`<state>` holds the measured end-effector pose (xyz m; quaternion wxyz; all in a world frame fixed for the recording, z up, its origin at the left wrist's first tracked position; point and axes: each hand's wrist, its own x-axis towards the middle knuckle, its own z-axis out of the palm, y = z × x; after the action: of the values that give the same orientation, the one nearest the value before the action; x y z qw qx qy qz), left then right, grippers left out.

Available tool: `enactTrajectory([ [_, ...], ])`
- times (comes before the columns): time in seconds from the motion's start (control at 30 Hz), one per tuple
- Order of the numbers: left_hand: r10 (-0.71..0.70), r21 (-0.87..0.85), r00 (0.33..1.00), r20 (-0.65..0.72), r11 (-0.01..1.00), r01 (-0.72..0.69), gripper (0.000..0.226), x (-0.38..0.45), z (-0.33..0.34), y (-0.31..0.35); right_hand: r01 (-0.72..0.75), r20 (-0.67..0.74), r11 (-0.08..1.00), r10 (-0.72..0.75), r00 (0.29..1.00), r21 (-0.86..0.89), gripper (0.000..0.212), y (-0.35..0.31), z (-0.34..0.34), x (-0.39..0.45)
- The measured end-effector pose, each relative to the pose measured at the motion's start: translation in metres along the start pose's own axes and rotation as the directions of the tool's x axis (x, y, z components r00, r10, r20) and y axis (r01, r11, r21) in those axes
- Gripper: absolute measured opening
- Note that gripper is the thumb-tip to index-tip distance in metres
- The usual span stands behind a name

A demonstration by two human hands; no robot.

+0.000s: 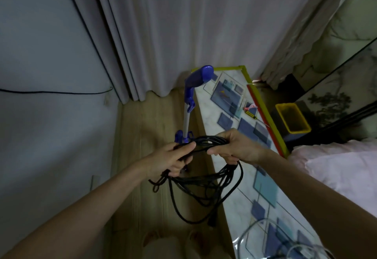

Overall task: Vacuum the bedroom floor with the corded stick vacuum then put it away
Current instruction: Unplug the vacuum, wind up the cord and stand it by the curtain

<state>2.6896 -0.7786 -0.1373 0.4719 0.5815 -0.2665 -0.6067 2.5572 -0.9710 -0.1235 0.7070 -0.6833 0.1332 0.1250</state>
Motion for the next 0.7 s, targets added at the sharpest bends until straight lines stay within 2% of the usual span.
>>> enactTrajectory([
  [0.07,0.004,0.102,0.995,-0.1,0.995,0.006,0.052,0.002,0.001,0.006,0.019,-0.054,0.986,-0.028,0.998,-0.167,0.001,-0.009,0.003,-0.001],
  [0.13,0.022,0.129,0.982,-0.188,0.992,0.003,0.053,0.005,-0.001,0.011,0.038,-0.156,0.965,-0.081,0.984,-0.261,0.013,-0.011,0.008,0.003],
  [0.2,0.037,0.133,0.966,-0.254,0.991,-0.003,0.053,0.007,-0.001,0.014,0.054,-0.201,0.961,-0.112,0.973,-0.271,0.015,-0.005,0.011,0.006],
  [0.27,0.06,0.171,0.945,-0.322,0.985,-0.004,0.051,0.01,-0.001,0.012,0.036,-0.152,0.981,-0.066,0.986,-0.189,0.007,0.004,0.013,0.008],
  [0.33,0.104,0.25,0.921,-0.375,0.968,-0.008,0.05,0.013,-0.005,0.006,-0.038,-0.129,0.999,0.035,0.991,-0.024,0.025,0.017,0.01,0.013],
  [0.37,0.128,0.302,0.914,-0.385,0.953,-0.007,0.05,0.013,-0.01,0.003,-0.094,-0.165,0.994,0.101,0.981,0.048,0.037,0.023,0.009,0.019],
  [0.4,0.143,0.36,0.911,-0.388,0.933,0.007,0.051,0.012,-0.017,0.0,-0.136,-0.229,0.987,0.152,0.961,0.088,0.044,0.027,0.01,0.025],
  [0.47,0.136,0.486,0.909,-0.393,0.87,0.08,0.053,0.007,-0.032,-0.006,-0.183,-0.421,0.981,0.191,0.887,0.059,0.042,0.029,0.017,0.045],
  [0.57,0.115,0.57,0.898,-0.424,0.805,0.166,0.053,-0.003,-0.046,-0.013,-0.179,-0.672,0.984,0.137,0.728,0.006,0.037,0.023,0.023,0.08],
  [0.63,0.12,0.564,0.883,-0.454,0.806,0.18,0.055,-0.005,-0.052,-0.014,-0.17,-0.739,0.984,0.082,0.669,-0.045,0.038,0.016,0.022,0.104],
  [0.7,0.134,0.545,0.866,-0.482,0.82,0.176,0.055,-0.003,-0.057,-0.011,-0.159,-0.76,0.985,0.052,0.648,-0.069,0.046,0.011,0.019,0.125],
])
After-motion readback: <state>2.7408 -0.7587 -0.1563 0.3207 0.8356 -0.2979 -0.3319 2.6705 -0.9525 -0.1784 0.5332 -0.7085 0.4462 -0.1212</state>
